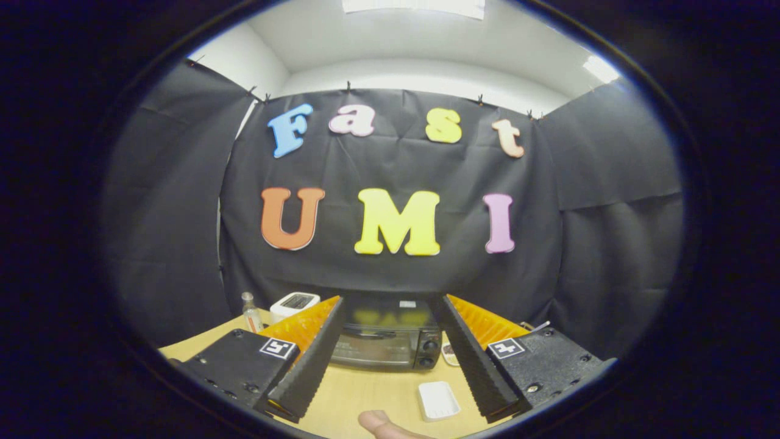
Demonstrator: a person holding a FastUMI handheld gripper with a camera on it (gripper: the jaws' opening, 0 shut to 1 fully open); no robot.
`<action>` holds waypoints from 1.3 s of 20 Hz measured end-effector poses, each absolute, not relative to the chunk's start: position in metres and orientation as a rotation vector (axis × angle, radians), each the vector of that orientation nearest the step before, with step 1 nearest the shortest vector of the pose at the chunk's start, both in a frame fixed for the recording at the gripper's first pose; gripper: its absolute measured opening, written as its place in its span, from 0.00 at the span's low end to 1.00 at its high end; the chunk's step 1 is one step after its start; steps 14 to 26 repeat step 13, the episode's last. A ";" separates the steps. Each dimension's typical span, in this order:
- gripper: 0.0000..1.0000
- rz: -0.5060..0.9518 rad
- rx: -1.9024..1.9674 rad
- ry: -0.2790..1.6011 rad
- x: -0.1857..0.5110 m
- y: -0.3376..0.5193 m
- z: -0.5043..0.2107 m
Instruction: Open the toaster oven, put the food inside, and close the toaster oven door.
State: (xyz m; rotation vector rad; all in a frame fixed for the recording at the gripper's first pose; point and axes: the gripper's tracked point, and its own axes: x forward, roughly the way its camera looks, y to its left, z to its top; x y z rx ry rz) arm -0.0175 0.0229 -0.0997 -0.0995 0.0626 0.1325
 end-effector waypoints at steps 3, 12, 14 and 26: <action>0.99 0.152 -0.098 0.013 -0.064 0.009 -0.075; 1.00 0.161 -0.099 0.033 -0.122 -0.021 -0.070; 1.00 0.158 -0.098 0.029 -0.122 -0.021 -0.070; 1.00 0.158 -0.098 0.029 -0.122 -0.021 -0.070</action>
